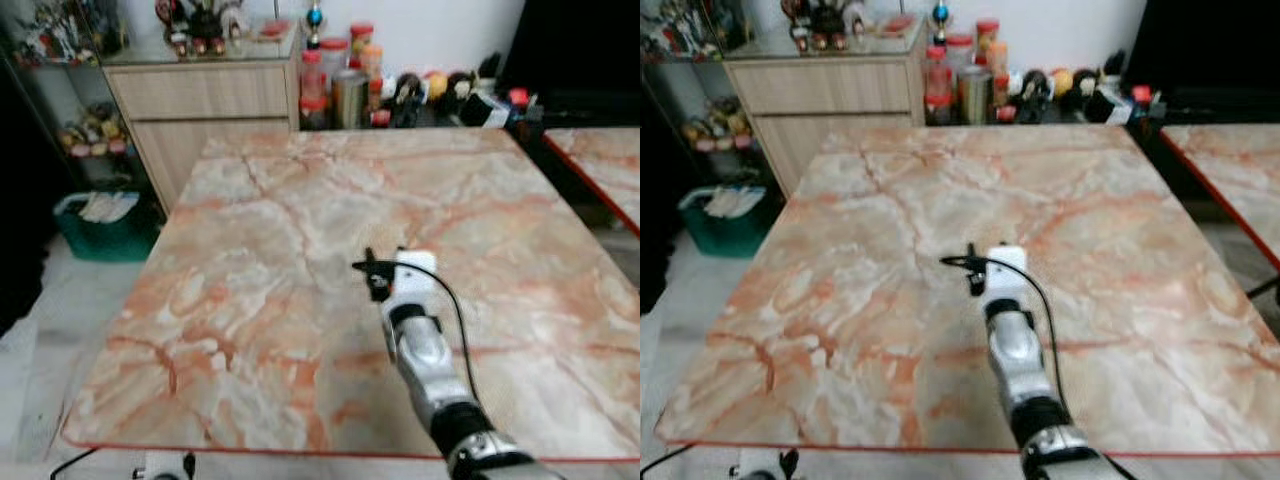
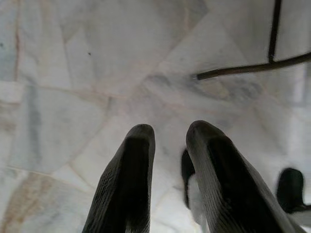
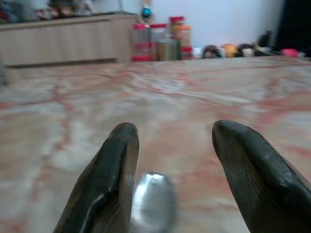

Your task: Setting the table

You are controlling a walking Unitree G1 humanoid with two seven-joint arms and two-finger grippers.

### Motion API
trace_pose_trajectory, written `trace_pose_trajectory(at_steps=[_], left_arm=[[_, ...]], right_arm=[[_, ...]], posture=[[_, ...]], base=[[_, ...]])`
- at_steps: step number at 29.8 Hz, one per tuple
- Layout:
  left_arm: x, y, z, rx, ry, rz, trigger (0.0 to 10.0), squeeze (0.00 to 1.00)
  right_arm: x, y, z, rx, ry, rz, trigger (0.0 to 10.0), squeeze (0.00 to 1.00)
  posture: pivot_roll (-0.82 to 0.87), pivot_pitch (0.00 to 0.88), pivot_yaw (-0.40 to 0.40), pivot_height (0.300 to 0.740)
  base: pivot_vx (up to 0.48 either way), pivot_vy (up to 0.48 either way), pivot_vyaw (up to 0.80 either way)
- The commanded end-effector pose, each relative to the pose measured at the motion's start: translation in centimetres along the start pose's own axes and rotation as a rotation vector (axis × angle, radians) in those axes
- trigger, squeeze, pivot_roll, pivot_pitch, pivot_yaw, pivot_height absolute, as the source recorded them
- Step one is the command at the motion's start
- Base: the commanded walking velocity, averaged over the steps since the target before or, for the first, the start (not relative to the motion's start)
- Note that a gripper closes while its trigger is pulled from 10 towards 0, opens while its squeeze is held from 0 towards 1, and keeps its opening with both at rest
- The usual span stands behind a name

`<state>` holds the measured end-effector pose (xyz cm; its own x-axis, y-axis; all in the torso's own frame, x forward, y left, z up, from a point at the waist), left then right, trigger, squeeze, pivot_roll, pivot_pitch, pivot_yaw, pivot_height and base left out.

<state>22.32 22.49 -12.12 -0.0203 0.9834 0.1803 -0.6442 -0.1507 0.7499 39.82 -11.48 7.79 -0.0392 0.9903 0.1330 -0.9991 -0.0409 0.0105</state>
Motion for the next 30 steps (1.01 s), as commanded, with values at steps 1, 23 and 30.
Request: trace_pose_trajectory(at_steps=[1, 23, 30], left_arm=[[0.4, 0.1, -0.7, 0.022, -0.005, 0.009, 10.0, 0.0], [0.2, 0.2, -0.9, 0.03, -0.003, 0.0, 10.0, 0.0], [0.2, 0.1, -0.8, 0.026, -0.002, 0.002, 10.0, 0.0]], right_arm=[[0.7, 0.1, -0.8, 0.034, -0.004, 0.005, 10.0, 0.0], [-0.7, -0.6, -3.3, 0.258, -0.029, -0.101, 10.0, 0.0], [0.6, -1.2, -2.8, 0.273, -0.042, -0.046, 10.0, 0.0]], posture=[[0.01, 0.0, 0.012, 0.74], [0.02, 0.0, 0.015, 0.74], [0.02, 0.0, 0.014, 0.74]], base=[[0.0, 0.0, 0.0], [0.0, 0.0, 0.0], [0.0, 0.0, 0.0]])
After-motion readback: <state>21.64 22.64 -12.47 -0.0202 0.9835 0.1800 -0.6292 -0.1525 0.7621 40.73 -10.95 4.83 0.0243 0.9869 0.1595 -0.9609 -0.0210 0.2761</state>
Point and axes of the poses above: a point about 5 cm out from each wrist's last joint towards the gripper, its own y axis pointing back from the gripper into the wrist, its own z axis along the axis of the wrist's last joint, x = y × z, the point moved 6 cm from there along -y, pointing out of the wrist towards the gripper, and after that the axes turned 9 degrees about -y, right-handed, at the moved point
